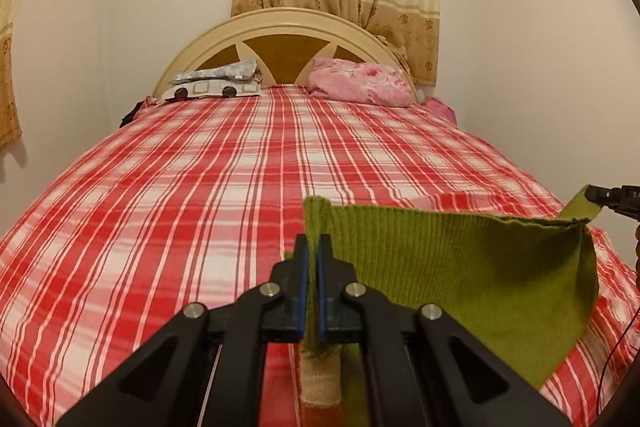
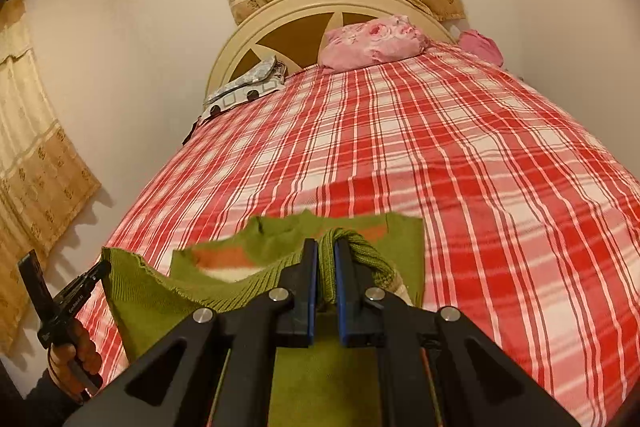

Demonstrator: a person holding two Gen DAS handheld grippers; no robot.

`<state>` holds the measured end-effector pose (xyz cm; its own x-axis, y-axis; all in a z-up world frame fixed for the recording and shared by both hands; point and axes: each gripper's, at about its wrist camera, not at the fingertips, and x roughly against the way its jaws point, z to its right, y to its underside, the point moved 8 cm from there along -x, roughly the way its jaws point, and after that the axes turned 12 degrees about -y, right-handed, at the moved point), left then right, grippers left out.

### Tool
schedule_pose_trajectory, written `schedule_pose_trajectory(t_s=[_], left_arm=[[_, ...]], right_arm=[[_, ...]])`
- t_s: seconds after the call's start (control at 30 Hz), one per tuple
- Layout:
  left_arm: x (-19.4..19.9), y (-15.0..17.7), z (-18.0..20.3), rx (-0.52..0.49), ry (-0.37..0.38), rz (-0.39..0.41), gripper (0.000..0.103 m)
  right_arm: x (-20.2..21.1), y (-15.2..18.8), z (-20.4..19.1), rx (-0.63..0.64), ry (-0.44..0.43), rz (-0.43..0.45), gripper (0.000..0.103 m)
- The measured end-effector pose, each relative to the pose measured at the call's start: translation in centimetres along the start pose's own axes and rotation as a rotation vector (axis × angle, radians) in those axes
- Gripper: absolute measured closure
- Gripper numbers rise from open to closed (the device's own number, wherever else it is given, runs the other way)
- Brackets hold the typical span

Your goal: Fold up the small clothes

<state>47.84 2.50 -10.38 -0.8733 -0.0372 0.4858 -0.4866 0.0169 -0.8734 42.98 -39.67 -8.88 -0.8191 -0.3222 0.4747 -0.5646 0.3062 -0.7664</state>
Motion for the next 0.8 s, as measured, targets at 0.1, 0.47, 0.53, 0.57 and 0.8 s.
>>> schedule_pose_trajectory(t_s=[0.1, 0.47, 0.53, 0.57, 0.8], left_arm=[[-2.7, -0.2, 0.5, -0.013, -0.008, -0.022, 0.099], [-11.0, 3.2, 2.1, -0.042, -0.049, -0.136, 0.099], [-11.6, 3.6, 2.2, -0.047, -0.055, -0.149, 0.099], [-11.9, 3.7, 2.2, -0.053, -0.059, -0.153, 0.099], [-12.5, 3.7, 2.8, -0.1, -0.081, -0.163, 0.092]], right_arm=[[-2.7, -1.1, 1.3, -0.023, 0.004, -0.026, 0.096], [-13.3, -0.2, 9.3, -0.17, 0.03, -0.155, 0.095], [-14.4, -0.1, 10.4, -0.179, 0.042, -0.165, 0.095], [-14.8, -0.1, 10.8, -0.187, 0.045, -0.164, 0.095], [-14.7, 0.1, 14.1, -0.234, 0.135, -0.13, 0.095]])
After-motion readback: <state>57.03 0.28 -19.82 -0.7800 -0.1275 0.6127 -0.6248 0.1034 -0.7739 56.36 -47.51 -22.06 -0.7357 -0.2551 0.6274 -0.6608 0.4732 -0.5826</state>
